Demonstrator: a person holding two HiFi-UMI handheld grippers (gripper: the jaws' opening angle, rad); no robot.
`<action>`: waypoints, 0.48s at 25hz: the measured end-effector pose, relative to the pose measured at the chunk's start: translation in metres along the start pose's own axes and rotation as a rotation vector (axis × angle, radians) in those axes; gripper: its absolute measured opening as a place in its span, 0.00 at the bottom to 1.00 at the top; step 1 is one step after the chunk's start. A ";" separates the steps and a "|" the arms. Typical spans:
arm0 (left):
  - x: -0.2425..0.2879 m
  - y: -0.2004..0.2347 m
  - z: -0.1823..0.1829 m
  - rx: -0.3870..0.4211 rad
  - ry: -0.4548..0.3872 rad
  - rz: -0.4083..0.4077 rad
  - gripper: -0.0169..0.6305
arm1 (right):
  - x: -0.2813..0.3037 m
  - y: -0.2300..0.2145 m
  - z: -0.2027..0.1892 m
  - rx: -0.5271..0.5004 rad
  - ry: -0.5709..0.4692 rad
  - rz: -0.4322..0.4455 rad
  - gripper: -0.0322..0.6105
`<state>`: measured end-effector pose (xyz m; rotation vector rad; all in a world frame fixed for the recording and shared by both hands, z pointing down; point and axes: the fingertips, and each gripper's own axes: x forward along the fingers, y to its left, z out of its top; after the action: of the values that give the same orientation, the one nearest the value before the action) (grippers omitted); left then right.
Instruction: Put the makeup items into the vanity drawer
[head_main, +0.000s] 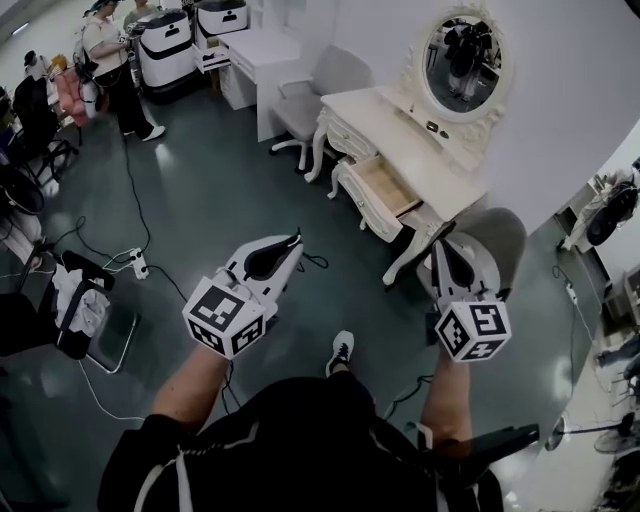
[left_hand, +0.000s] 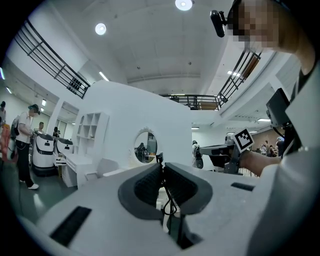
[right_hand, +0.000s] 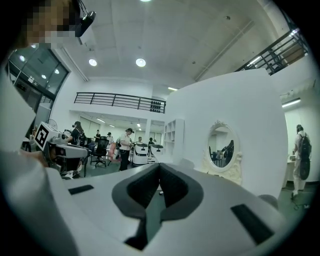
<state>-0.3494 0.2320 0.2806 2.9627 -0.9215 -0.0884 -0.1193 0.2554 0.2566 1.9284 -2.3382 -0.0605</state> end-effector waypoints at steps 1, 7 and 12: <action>0.001 0.001 -0.001 0.002 0.001 -0.001 0.06 | 0.003 0.001 0.000 -0.006 -0.001 0.006 0.06; 0.027 0.014 0.001 0.017 -0.009 -0.007 0.06 | 0.039 -0.019 -0.002 -0.001 -0.016 0.021 0.06; 0.069 0.033 0.002 0.012 -0.010 0.003 0.06 | 0.079 -0.051 -0.001 0.008 -0.038 0.040 0.06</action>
<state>-0.3109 0.1658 0.2774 2.9746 -0.9302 -0.0989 -0.0841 0.1686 0.2567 1.9003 -2.4037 -0.0852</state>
